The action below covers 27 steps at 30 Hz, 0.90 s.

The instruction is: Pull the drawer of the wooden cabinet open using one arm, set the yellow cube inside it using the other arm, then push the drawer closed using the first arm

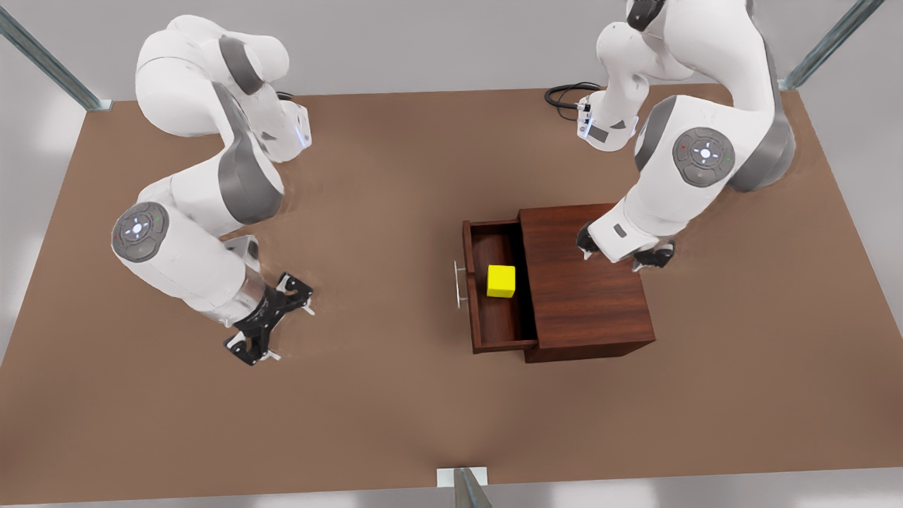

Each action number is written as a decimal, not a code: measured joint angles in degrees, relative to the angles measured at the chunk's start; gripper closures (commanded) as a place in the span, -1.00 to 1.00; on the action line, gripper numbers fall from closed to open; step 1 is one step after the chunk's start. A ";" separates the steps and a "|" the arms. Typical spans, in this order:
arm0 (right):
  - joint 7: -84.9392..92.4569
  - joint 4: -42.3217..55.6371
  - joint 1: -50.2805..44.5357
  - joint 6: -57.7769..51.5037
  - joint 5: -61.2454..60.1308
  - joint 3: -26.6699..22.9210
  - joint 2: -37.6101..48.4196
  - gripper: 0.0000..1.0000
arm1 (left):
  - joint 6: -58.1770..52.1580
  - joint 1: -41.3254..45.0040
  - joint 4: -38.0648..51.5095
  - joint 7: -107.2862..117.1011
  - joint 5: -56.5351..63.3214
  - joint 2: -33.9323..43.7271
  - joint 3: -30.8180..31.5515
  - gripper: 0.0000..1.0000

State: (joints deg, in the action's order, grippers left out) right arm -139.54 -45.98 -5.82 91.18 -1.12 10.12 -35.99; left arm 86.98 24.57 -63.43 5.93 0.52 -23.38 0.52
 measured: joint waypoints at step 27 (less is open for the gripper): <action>105.28 -40.33 7.05 5.95 6.94 -7.13 14.31 -1.00 | 25.32 23.51 12.82 54.50 7.06 -31.22 -0.51 -1.00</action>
State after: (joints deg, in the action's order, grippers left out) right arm -34.26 -86.31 1.22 97.13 5.82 2.99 -21.69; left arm 112.31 48.08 -50.61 60.43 7.58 -54.60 0.01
